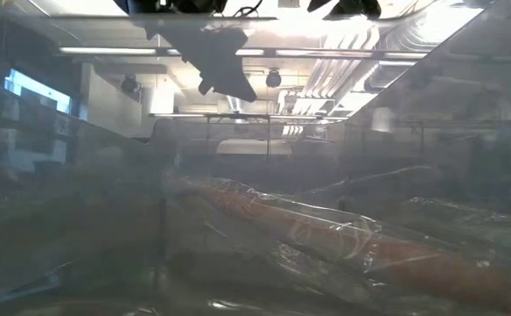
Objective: Pick & Place Toothbrushes
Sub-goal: Put the orange toothbrush into the bottom black bin
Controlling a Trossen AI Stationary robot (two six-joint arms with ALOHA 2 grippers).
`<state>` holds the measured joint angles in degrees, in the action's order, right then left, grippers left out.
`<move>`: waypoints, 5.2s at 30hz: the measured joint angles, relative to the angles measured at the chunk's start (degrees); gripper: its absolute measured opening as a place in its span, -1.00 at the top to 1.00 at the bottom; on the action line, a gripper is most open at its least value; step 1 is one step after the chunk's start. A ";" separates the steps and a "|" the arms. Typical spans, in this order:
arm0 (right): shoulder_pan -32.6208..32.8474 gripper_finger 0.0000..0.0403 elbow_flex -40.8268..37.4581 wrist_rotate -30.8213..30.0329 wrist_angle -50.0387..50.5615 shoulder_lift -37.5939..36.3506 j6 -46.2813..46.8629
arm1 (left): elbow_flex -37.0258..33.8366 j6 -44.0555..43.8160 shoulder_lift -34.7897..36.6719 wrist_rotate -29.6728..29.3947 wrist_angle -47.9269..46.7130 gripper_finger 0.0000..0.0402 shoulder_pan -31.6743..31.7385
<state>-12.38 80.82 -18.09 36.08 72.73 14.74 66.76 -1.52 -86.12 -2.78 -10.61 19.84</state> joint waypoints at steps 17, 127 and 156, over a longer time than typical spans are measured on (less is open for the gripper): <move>0.00 0.36 0.00 -0.70 0.24 0.00 -0.04 | 0.01 1.27 8.15 -2.30 -3.62 0.79 0.01; 2.36 -0.04 -29.44 17.91 3.91 13.81 -24.05 | -0.02 1.21 14.07 -1.10 -11.89 0.79 0.00; 2.66 0.90 -28.43 13.55 2.76 20.27 -25.15 | -0.02 1.22 14.04 -1.10 -11.91 0.79 0.02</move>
<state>-9.72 52.38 -4.55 38.83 92.99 -10.41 66.74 -0.30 -72.08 -3.88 -22.52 19.85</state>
